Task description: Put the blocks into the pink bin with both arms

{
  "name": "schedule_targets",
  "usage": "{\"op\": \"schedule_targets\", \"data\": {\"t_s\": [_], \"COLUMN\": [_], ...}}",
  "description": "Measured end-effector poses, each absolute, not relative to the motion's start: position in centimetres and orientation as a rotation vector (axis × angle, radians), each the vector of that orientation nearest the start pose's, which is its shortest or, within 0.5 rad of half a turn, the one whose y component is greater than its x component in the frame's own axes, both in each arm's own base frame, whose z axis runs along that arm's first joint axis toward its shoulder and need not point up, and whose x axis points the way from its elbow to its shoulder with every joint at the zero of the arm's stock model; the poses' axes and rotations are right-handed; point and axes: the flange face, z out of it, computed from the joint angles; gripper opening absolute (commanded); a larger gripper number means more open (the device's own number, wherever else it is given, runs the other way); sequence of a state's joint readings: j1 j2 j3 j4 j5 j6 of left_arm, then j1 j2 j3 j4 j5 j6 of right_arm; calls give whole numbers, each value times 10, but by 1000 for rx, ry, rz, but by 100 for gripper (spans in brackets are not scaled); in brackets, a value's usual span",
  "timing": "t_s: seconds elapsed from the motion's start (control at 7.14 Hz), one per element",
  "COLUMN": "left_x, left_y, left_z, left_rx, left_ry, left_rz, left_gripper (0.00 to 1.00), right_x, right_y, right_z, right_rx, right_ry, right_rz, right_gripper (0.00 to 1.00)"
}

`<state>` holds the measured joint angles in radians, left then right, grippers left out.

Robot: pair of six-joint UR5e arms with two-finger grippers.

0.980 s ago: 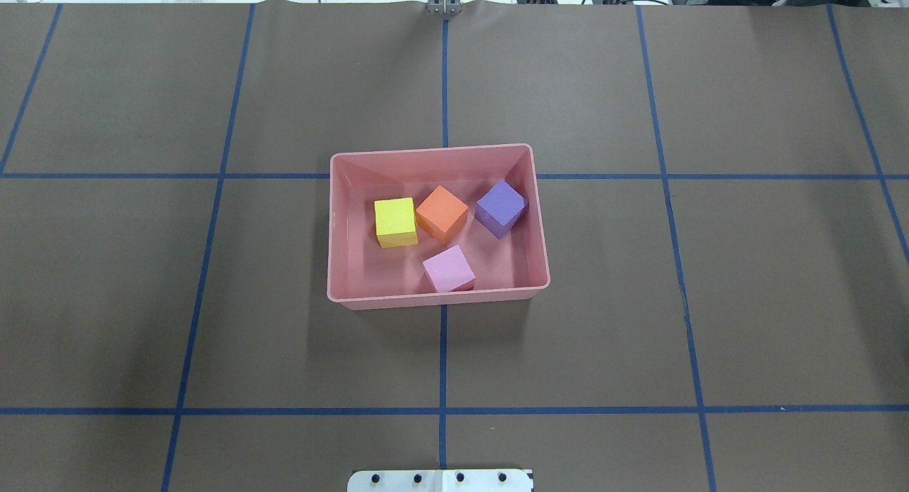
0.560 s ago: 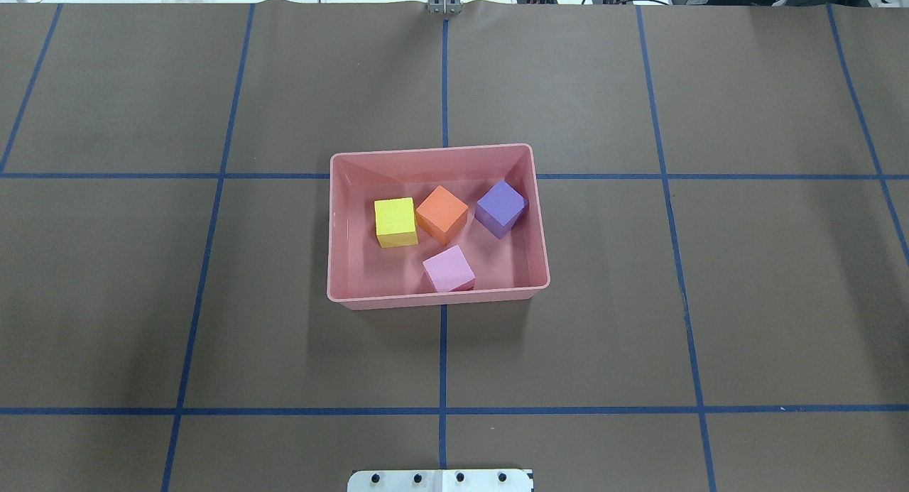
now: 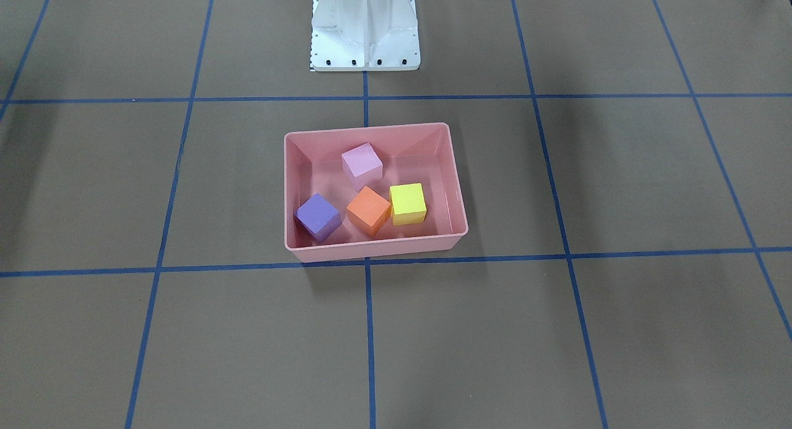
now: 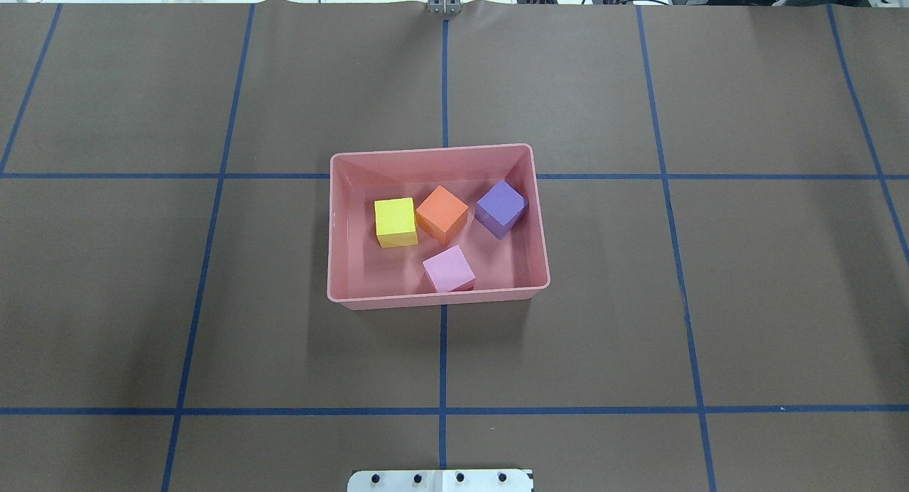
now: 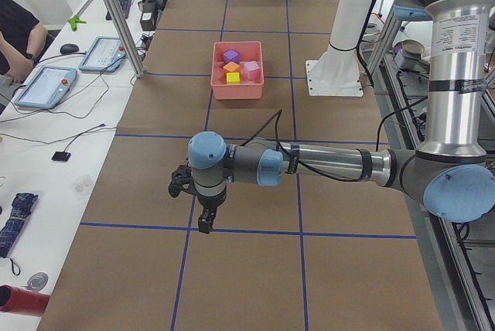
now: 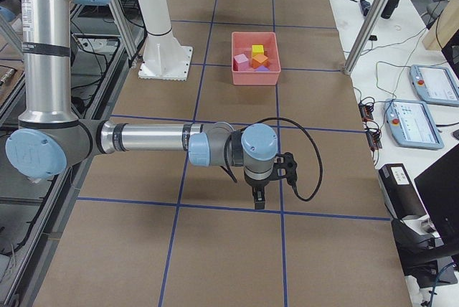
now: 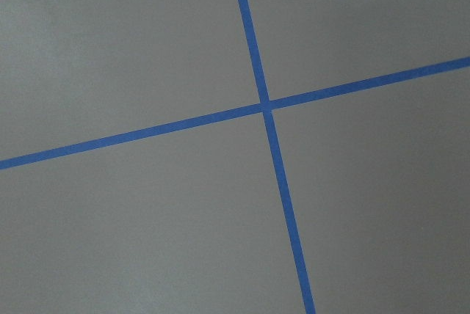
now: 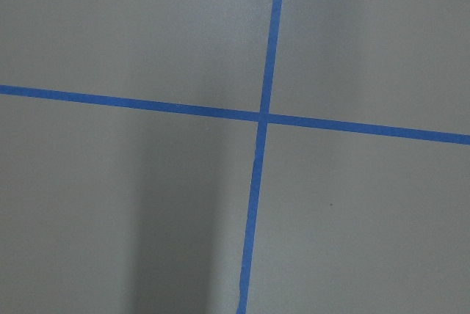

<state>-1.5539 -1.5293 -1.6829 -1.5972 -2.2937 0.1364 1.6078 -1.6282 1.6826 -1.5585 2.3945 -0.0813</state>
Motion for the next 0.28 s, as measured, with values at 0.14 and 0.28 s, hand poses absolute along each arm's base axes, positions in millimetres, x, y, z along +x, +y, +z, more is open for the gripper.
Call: {"op": "schedule_targets", "data": {"t_s": [0.14,0.28], "left_x": [-59,-59], "left_y": [-482,-482], "left_z": [625,625], "left_rx": [135,135], "left_ry": [716,716], "left_rz": [182,182], "left_gripper": [100,100], "right_x": [78,78], "right_y": [-469,-469], "right_z": [626,626], "right_rx": [112,112], "right_ry": [-818,-818], "right_rz": [-70,-69], "right_gripper": [100,100]}}
